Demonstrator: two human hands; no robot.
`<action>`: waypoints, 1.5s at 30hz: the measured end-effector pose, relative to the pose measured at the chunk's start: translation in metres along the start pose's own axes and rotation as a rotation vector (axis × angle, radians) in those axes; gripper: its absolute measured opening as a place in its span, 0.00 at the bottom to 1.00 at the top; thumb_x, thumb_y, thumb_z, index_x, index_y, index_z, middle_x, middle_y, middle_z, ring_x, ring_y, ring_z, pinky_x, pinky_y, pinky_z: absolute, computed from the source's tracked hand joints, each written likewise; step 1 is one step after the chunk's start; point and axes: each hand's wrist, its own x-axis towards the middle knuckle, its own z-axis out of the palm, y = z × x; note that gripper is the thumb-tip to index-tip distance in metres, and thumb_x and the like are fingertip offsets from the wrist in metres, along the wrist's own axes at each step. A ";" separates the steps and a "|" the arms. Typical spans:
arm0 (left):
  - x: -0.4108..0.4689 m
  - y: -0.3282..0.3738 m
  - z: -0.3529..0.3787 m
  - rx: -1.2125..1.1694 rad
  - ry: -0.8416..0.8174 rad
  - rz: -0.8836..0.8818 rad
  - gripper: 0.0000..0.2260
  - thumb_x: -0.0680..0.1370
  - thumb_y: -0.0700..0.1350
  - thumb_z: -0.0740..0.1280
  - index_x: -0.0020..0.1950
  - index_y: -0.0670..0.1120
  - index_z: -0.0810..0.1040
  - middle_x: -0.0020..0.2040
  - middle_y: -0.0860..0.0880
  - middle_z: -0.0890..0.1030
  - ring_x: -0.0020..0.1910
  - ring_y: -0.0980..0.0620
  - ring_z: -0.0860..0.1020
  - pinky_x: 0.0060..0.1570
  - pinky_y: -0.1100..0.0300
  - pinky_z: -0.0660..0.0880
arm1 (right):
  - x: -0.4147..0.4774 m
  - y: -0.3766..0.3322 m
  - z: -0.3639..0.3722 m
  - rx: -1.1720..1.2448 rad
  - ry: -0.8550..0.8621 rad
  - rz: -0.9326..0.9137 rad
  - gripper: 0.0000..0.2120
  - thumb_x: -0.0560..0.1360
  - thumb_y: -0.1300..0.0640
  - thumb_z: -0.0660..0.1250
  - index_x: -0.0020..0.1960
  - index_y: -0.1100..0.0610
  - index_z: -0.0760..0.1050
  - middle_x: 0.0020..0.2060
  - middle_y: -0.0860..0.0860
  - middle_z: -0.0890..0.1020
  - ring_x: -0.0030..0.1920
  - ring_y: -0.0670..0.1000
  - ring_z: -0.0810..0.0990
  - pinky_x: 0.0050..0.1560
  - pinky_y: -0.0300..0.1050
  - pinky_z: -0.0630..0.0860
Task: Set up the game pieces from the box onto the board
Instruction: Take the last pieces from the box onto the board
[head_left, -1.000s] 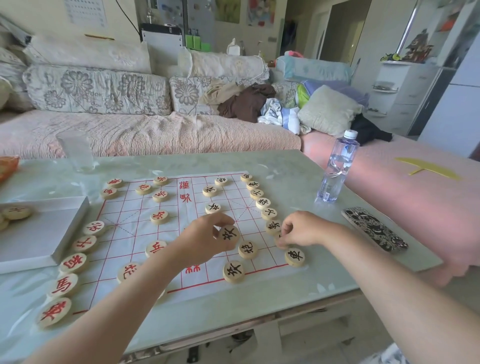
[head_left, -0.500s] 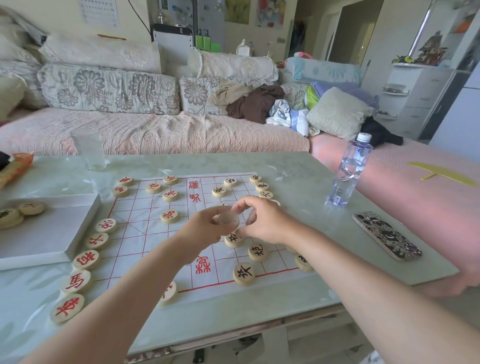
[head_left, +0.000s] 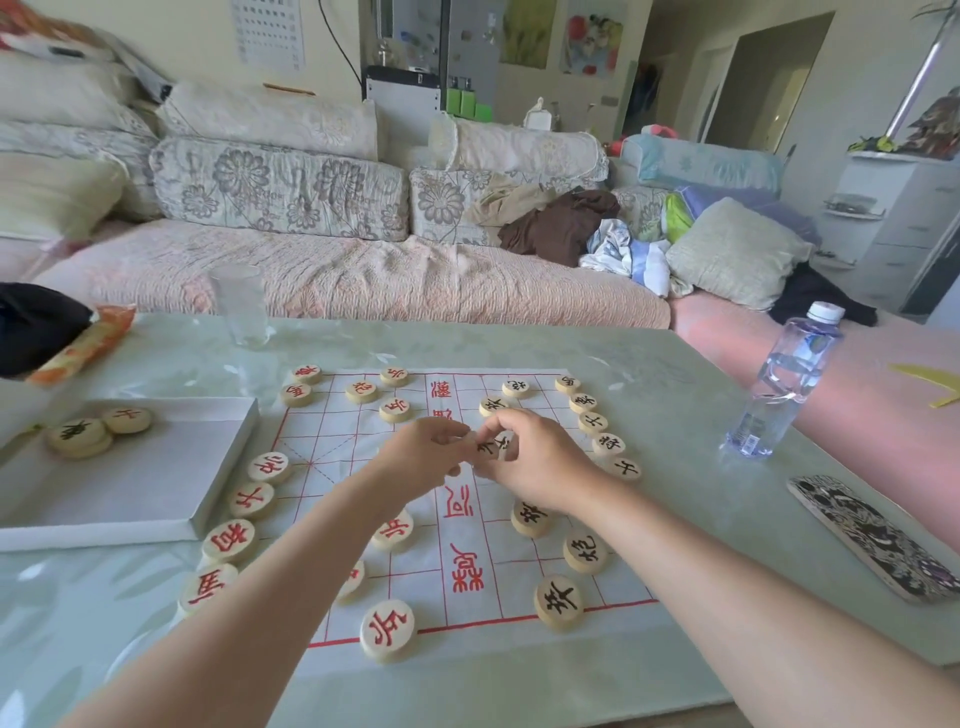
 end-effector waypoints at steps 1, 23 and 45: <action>0.006 -0.002 -0.005 0.149 0.035 0.052 0.13 0.77 0.48 0.68 0.60 0.49 0.77 0.52 0.50 0.81 0.40 0.54 0.77 0.38 0.63 0.74 | 0.008 0.002 0.003 -0.011 0.009 0.000 0.10 0.71 0.47 0.75 0.49 0.45 0.78 0.40 0.38 0.76 0.36 0.39 0.73 0.40 0.39 0.69; 0.063 -0.055 -0.068 0.827 -0.003 0.032 0.24 0.74 0.63 0.61 0.66 0.53 0.73 0.64 0.48 0.70 0.63 0.48 0.66 0.59 0.53 0.68 | 0.205 0.064 0.024 -0.435 0.119 0.274 0.07 0.74 0.45 0.67 0.49 0.44 0.73 0.56 0.47 0.81 0.58 0.54 0.77 0.60 0.50 0.72; 0.038 -0.072 -0.123 0.619 0.325 0.134 0.14 0.78 0.53 0.63 0.61 0.53 0.77 0.57 0.51 0.76 0.59 0.49 0.73 0.58 0.53 0.72 | 0.181 -0.075 0.084 -0.298 -0.119 -0.065 0.04 0.75 0.53 0.66 0.48 0.48 0.79 0.49 0.46 0.81 0.50 0.50 0.79 0.52 0.46 0.76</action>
